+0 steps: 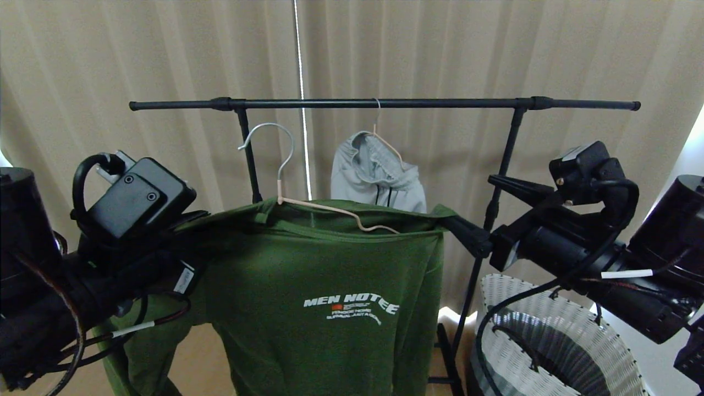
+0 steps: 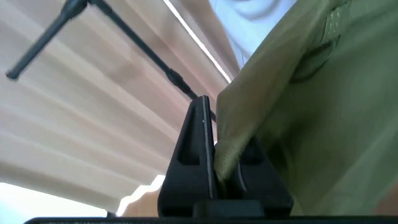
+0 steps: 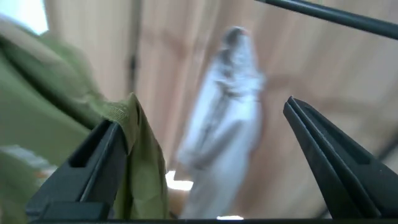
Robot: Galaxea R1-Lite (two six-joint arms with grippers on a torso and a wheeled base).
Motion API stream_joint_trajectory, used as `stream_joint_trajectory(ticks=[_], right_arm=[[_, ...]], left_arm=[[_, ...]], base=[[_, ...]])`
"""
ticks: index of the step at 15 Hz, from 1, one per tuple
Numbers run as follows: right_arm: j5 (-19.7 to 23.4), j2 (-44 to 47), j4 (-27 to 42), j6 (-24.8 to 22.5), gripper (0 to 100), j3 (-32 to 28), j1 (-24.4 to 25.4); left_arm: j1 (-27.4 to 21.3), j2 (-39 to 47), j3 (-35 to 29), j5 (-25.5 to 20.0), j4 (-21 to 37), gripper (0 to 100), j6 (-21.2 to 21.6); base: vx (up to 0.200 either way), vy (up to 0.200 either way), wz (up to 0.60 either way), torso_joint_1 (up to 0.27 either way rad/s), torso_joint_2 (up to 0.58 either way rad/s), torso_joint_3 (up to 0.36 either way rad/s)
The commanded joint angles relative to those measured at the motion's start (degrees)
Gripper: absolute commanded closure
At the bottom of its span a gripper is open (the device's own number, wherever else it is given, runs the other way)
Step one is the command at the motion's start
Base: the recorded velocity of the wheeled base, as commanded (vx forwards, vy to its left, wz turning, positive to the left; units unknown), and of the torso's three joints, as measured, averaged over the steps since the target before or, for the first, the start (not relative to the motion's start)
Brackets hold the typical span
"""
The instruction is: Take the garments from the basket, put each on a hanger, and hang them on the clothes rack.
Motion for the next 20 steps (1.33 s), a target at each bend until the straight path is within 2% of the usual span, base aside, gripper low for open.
stream_joint_trajectory(ticks=[1, 3, 5, 8, 13, 15, 19, 20], right_arm=[[0.49, -1.01, -0.26, 0.18, 0, 1.73, 2.93], [4.36, -2.51, -0.53, 3.17, 0, 2.87, 6.62], [7.08, -3.3, -0.26, 4.76, 0, 2.87, 7.24], [7.35, -2.68, 0.0, 4.67, 0, 2.96, 7.24], [8.49, -3.3, 0.09, 4.4, 0, 7.88, 7.24], [9.02, -3.39, 0.0, 4.23, 0, 7.18, 7.24], [9.19, -0.4, 0.18, 2.82, 0, 0.85, 7.15], [9.11, 1.45, 0.26, 1.06, 0, -1.88, 6.89]], left_arm=[[-0.32, 0.52, -0.75, 0.0, -0.05, 100, -1.68], [-0.32, 0.79, -1.45, 0.0, -0.05, 100, -3.7], [-0.4, 0.79, -1.98, -0.18, -0.05, 100, -6.08], [-1.19, 0.88, -2.42, -0.27, -0.57, 100, -7.04], [-1.19, 2.63, -4.26, 0.0, -2.51, 100, -8.1], [-1.63, 2.46, -3.82, -0.27, -2.51, 100, -8.19], [-4.89, 2.19, -3.21, -2.38, -2.51, 100, -8.19], [-6.38, 2.11, -3.21, -2.46, -2.51, 100, -8.01]], base=[[0.0, 0.0, 0.0, 0.0, 0.0, 0.0], [0.0, 0.0, 0.0, 0.0, 0.0, 0.0], [0.0, 0.0, 0.0, 0.0, 0.0, 0.0], [0.0, 0.0, 0.0, 0.0, 0.0, 0.0], [0.0, 0.0, 0.0, 0.0, 0.0, 0.0], [0.0, 0.0, 0.0, 0.0, 0.0, 0.0], [0.0, 0.0, 0.0, 0.0, 0.0, 0.0], [0.0, 0.0, 0.0, 0.0, 0.0, 0.0]])
